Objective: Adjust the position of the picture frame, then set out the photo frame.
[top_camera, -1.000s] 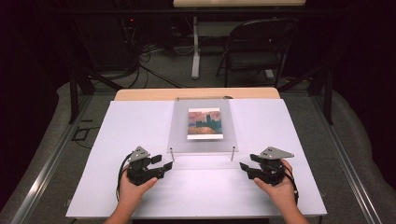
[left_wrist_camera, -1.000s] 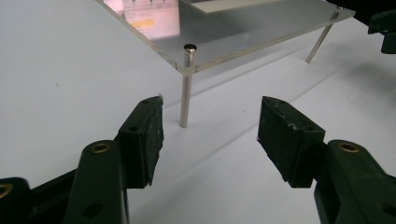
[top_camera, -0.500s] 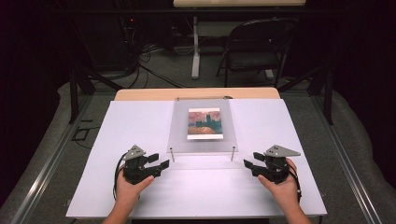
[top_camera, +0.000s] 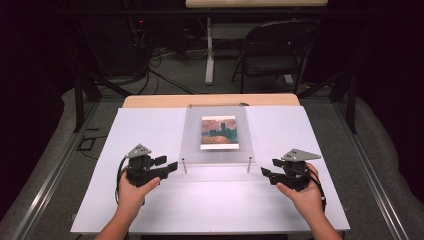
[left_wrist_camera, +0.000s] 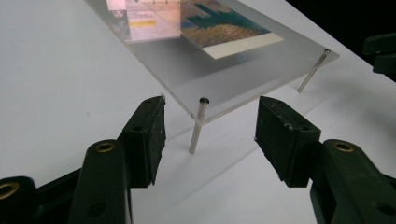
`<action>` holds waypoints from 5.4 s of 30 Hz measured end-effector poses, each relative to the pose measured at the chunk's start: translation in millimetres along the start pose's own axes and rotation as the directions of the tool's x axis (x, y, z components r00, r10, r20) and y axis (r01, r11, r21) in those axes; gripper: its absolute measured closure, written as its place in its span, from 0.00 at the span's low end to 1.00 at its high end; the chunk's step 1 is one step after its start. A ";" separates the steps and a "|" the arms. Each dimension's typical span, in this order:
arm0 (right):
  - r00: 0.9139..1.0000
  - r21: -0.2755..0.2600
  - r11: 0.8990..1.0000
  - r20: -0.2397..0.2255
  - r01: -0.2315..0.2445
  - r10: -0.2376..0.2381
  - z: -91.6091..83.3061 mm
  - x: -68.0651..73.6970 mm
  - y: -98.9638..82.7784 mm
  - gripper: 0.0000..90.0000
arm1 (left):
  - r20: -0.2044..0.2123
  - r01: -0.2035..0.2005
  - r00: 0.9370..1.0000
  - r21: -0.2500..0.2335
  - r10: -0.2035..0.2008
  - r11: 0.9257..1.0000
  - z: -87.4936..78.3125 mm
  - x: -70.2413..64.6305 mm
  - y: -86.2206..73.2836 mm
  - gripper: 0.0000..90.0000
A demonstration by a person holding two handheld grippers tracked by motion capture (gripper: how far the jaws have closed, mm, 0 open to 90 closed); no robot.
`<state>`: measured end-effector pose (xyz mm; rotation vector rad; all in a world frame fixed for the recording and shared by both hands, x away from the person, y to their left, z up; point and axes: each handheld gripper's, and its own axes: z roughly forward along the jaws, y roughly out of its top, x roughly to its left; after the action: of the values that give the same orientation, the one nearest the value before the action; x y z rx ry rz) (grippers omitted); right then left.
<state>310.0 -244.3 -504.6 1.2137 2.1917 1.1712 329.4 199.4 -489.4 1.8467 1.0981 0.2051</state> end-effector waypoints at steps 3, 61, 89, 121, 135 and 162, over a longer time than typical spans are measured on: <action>0.998 0.017 0.999 -0.041 -0.038 0.038 3.9 -7.9 5.4 0.51 | 0.008 0.013 1.000 -0.004 -0.013 1.000 2.4 2.1 7.3 0.48; 0.978 0.166 0.963 0.021 -0.210 0.210 149.7 -76.0 125.7 0.38 | -0.149 0.234 0.966 0.150 -0.212 0.961 132.1 82.9 110.9 0.39; 0.951 0.240 0.925 -0.028 -0.294 0.309 175.6 -75.5 110.0 0.36 | -0.113 0.285 0.957 0.219 -0.265 0.933 161.6 85.5 92.5 0.40; 0.917 0.240 0.900 -0.080 -0.364 0.392 182.4 -81.3 102.3 0.31 | -0.073 0.331 0.944 0.228 -0.322 0.916 166.7 89.3 88.8 0.37; 0.912 0.238 0.897 -0.086 -0.371 0.400 183.3 -81.8 101.8 0.31 | -0.069 0.338 0.941 0.241 -0.331 0.910 167.1 89.9 89.7 0.37; 0.918 0.228 0.904 -0.085 -0.361 0.388 179.1 -82.8 102.3 0.35 | -0.074 0.365 0.931 0.217 -0.358 0.905 162.5 91.1 90.3 0.44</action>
<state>525.4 -196.8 -532.0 1.7588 2.2848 1.2124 525.8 151.0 -533.1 1.7995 1.5165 -0.1140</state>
